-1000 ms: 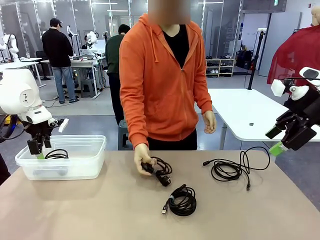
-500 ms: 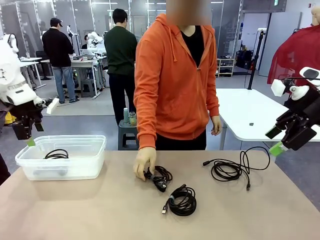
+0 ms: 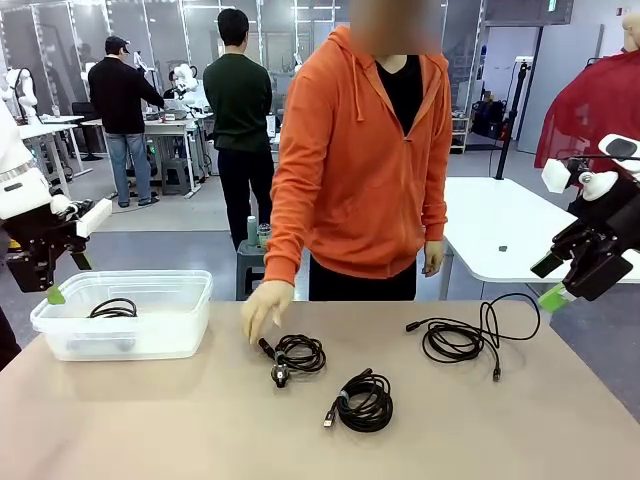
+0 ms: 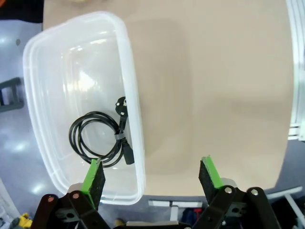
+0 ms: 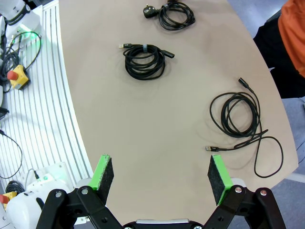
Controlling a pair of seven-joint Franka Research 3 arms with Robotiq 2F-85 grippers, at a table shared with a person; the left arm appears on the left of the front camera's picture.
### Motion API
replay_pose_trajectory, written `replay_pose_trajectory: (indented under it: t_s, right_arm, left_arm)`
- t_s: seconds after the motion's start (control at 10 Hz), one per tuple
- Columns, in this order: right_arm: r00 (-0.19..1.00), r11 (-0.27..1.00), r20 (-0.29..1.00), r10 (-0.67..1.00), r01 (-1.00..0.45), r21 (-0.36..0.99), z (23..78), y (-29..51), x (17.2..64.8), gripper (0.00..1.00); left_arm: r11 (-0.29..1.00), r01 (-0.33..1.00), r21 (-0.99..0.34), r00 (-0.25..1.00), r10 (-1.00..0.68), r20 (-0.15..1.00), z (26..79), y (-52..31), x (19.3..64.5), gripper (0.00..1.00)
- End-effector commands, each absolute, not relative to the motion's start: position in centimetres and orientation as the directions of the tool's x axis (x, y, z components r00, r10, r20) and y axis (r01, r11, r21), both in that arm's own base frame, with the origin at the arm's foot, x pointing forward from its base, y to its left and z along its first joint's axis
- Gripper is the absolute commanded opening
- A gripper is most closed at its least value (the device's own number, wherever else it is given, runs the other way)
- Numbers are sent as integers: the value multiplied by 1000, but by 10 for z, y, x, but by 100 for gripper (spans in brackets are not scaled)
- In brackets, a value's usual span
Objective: Organize and store the cables.
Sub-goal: Place the Power Cable into the Organizing box.
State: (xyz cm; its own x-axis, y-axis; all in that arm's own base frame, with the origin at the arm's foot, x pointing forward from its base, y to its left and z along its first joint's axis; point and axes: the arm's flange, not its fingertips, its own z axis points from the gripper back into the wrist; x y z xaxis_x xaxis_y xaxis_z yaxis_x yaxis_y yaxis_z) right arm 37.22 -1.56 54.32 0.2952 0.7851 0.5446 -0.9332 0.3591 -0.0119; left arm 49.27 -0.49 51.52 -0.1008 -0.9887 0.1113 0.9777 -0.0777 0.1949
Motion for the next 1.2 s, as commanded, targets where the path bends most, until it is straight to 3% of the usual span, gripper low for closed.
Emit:
replay_pose_trajectory:
  t_s: [0.0, 0.6, 0.7, 0.9, 1.0, 1.1]
  right_arm:
    - [297, 365, 547, 783, -931, -16, 545, -13, 375, 100]
    - [297, 365, 547, 783, -931, -16, 545, -13, 375, 100]
    - [297, 365, 547, 783, -931, -16, 545, -13, 375, 100]
    - [297, 365, 547, 783, -931, -16, 545, -13, 375, 100]
    - [297, 365, 547, 783, -931, -16, 545, -13, 375, 100]
    - [297, 365, 547, 783, -931, -16, 545, -13, 375, 100]
  left_arm:
    - [-119, 966, 228, -150, -981, 125, 511, -1, 481, 100]
    - [-178, 960, 216, -217, -961, 171, 514, -15, 464, 100]
    - [-127, 974, 187, -161, -970, 181, 517, -35, 457, 100]
    - [-162, 970, 183, -191, -970, 151, 533, -89, 441, 100]
    - [-128, 989, 76, -141, -968, 207, 535, -115, 441, 100]
    - [-95, 994, 55, -104, -973, 208, 534, -143, 442, 100]
